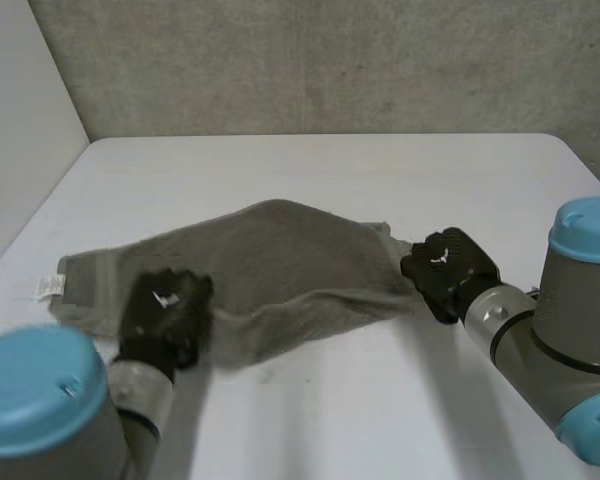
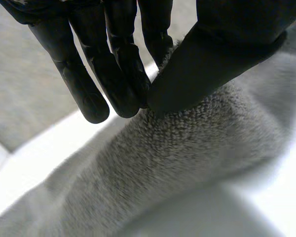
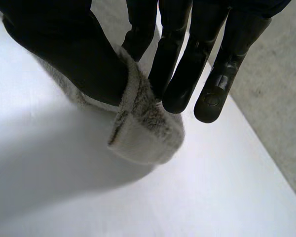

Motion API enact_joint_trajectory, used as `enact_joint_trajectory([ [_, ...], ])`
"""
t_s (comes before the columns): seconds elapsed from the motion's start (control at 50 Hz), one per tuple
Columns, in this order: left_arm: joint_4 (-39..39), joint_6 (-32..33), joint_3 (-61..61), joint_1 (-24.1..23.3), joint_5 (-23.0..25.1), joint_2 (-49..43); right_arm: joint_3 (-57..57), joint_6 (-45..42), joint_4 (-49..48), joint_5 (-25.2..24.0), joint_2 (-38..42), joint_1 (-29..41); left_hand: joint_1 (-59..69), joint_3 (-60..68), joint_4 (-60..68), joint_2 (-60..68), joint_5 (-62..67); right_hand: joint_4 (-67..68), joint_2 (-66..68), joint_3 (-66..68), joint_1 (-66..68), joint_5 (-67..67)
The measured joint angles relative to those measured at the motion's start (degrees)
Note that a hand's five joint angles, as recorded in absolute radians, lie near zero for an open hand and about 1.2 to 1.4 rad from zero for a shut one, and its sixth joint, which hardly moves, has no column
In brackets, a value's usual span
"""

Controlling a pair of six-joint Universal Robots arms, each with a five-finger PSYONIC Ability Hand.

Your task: Fold the towel.

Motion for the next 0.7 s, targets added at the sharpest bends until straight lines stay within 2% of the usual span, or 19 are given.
enact_joint_trajectory([
  [0.04, -0.1, 0.0, -0.3, -0.9, 0.0, -0.8, 0.4, 0.1, -0.3, 0.0, 0.2, -0.6, -0.2, 0.0, 0.0, 0.0, 0.0, 0.0, 0.0, 0.0, 0.0, 0.0],
  [0.08, -0.3, -0.1, -0.4, -1.8, -0.1, -1.5, 0.8, 0.2, -0.7, 0.1, 0.2, -1.9, -13.1, -15.0, -15.2, -16.4, -14.5, 0.0, 0.0, 0.0, 0.0, 0.0],
  [0.1, -0.3, -0.1, -0.4, -2.0, 0.0, -1.6, 1.1, 0.3, -0.9, 0.1, 0.2, -2.6, -13.1, -15.0, -15.2, -16.4, -14.5, 0.0, 0.0, 0.0, 0.0, 0.1],
  [0.16, -0.5, -0.1, -0.1, -2.3, 0.1, -1.3, 2.5, 1.2, -1.3, 0.1, -0.2, -4.6, -35.3, -38.9, -37.9, -39.1, -37.2, 0.0, 0.0, 0.0, 0.0, 0.1],
  [0.22, -0.4, -0.1, 0.5, -2.0, 0.3, 0.1, 4.0, 2.0, -1.9, 0.1, -0.4, -5.8, -48.3, -51.8, -51.3, -52.0, -50.9, 0.0, 0.0, 0.0, 0.0, 0.1],
  [0.34, -0.2, 0.1, 2.0, 0.6, 1.0, 4.2, 7.5, 3.1, -5.8, 0.1, -0.4, -7.4, -53.1, -56.4, -56.6, -56.7, -56.1, 0.0, 0.0, 0.0, 0.0, 0.1],
  [0.42, -0.3, 0.9, 2.8, 4.1, 3.8, 5.8, 8.6, 2.9, -8.9, 0.2, 0.0, -7.9, -53.3, -56.7, -56.9, -56.9, -56.4, 0.0, 0.0, 0.0, 0.0, 0.1],
  [0.58, -2.9, 9.2, 3.9, 16.4, 21.8, 5.1, 9.1, 2.5, -11.5, 0.4, 0.5, -8.7, -53.0, -56.4, -56.4, -56.4, -55.9, 0.0, 0.0, 0.0, 0.0, 0.1],
  [0.64, -4.4, 13.4, 4.3, 19.7, 28.1, 3.3, 9.1, 2.5, -11.4, 0.3, 0.5, -8.9, -52.6, -56.1, -56.1, -56.1, -55.6, 0.0, 0.0, 0.0, 0.0, 0.1],
  [0.66, -4.4, 13.4, 4.3, 19.7, 28.1, 3.3, 9.1, 2.5, -11.4, 0.3, 0.5, -8.9, -52.6, -56.1, -56.1, -56.1, -55.6, 0.0, 0.0, 0.0, 0.0, 0.1],
  [0.7, -6.4, 17.6, 4.8, 22.2, 33.1, 1.2, 9.1, 2.5, -11.4, 0.3, 0.5, -9.0, -52.6, -56.1, -56.0, -56.1, -55.6, 0.0, 0.0, 0.0, 0.0, 0.1],
])
